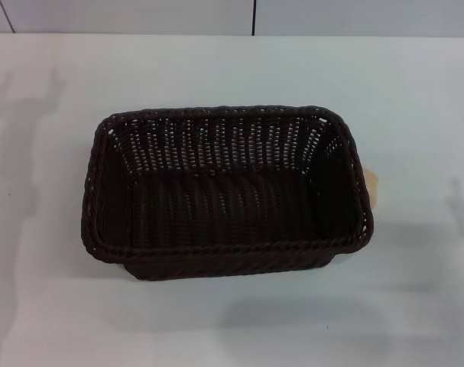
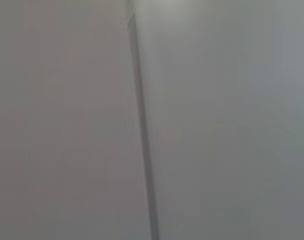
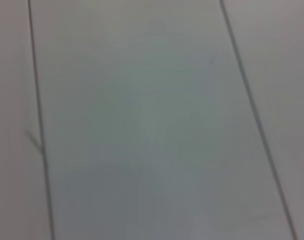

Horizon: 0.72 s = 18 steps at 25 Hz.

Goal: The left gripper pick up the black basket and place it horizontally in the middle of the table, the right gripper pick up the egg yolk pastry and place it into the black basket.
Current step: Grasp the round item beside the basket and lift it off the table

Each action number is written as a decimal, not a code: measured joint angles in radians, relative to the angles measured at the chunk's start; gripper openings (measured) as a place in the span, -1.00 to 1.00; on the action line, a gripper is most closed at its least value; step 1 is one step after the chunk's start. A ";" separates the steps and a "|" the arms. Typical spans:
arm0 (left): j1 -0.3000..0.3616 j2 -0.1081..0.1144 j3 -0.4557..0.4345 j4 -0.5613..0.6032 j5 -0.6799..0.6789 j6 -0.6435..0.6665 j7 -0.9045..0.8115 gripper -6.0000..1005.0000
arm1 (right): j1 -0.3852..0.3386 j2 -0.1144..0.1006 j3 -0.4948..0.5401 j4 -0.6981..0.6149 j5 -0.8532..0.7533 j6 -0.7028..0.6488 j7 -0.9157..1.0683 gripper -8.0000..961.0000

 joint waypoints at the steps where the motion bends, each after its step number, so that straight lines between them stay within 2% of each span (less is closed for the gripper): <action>1: 0.000 0.000 0.000 0.000 0.000 0.000 0.000 0.59 | 0.000 0.000 0.000 0.000 0.000 0.000 0.000 0.58; 2: -0.012 0.000 -0.025 0.101 0.005 0.006 -0.044 0.59 | 0.006 0.000 -0.018 -0.001 0.000 0.019 0.000 0.58; 3: -0.012 0.000 -0.025 0.101 0.005 0.006 -0.044 0.59 | 0.006 0.000 -0.018 -0.001 0.000 0.019 0.000 0.58; 7: -0.019 -0.001 -0.027 0.235 0.006 0.007 -0.039 0.59 | 0.024 0.000 -0.053 -0.002 -0.001 0.067 0.000 0.57; 18: -0.013 -0.004 -0.028 0.277 0.001 0.002 -0.038 0.59 | 0.122 0.002 -0.107 -0.001 -0.003 0.308 0.000 0.57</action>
